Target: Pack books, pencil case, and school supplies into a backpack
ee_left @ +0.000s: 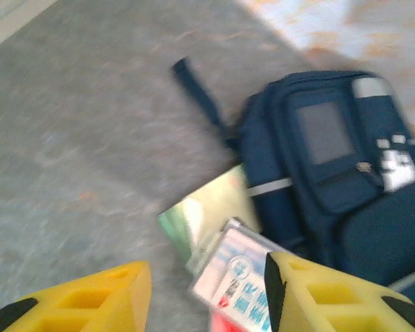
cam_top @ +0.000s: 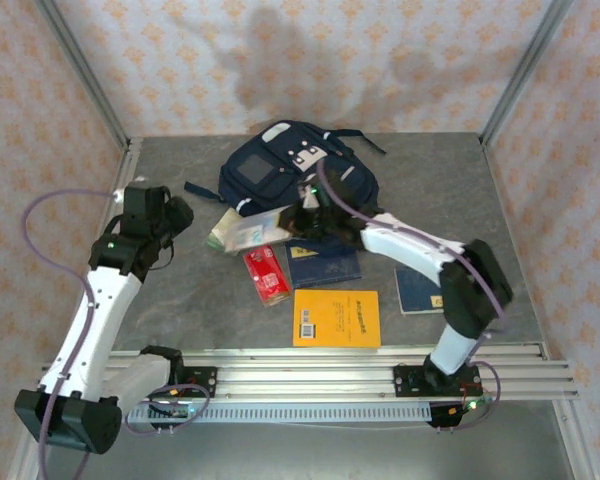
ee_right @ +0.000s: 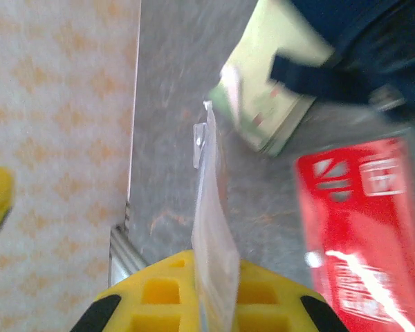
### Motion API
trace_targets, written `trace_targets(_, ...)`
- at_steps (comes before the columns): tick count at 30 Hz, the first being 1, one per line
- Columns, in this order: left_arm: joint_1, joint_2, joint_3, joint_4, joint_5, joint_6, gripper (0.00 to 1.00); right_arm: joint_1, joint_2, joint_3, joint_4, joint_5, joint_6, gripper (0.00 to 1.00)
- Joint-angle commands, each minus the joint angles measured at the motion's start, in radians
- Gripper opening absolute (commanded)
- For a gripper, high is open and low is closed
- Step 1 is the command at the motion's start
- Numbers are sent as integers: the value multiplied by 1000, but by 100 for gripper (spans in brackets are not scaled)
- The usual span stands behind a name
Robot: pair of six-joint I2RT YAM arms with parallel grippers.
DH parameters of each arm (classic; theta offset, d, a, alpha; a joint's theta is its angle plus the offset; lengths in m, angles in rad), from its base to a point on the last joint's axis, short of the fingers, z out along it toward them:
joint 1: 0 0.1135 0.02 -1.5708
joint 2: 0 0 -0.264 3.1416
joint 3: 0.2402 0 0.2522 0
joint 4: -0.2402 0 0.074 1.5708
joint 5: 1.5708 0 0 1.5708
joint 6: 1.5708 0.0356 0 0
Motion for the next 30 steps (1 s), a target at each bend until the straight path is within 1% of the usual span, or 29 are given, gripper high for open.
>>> trace_targets(1,-99,57,109,-37,-34,166,47,-78,-175,-65,2,165,-16,0)
trace_targets(4,-208,141,189,30,34,286,46,-156,-343,-156,26,293,-2,0)
trace_targets(5,-241,172,213,47,41,314,46,-178,-394,-179,26,335,-1,0)
trace_targets(8,-352,341,349,39,60,392,46,-233,-553,-229,-34,517,-24,0)
trace_targets(10,-429,485,473,8,50,446,48,-250,-648,-254,-79,676,-61,0)
trace_targets(13,-498,677,636,-22,50,487,52,-259,-757,-298,-97,844,-134,0)
trace_targets(17,-550,932,858,-85,56,549,57,-261,-852,-337,-114,994,-223,0)
trace_targets(19,-568,1059,975,-132,28,581,60,-264,-884,-356,-114,1030,-252,0)
trace_targets(23,-582,1219,1109,-149,-29,610,69,-265,-910,-374,-120,1038,-273,0)
trace_targets(24,-584,1248,1127,-145,-44,616,73,-265,-915,-378,-119,1038,-275,0)
trace_targets(25,-585,1274,1142,-140,-60,618,81,-266,-918,-382,-115,1037,-277,0)
trace_targets(27,-588,1314,1164,-134,-89,626,83,-265,-920,-388,-106,1031,-282,0)
trace_targets(30,-588,1370,1203,-149,-104,631,84,-266,-917,-391,-101,1021,-283,0)
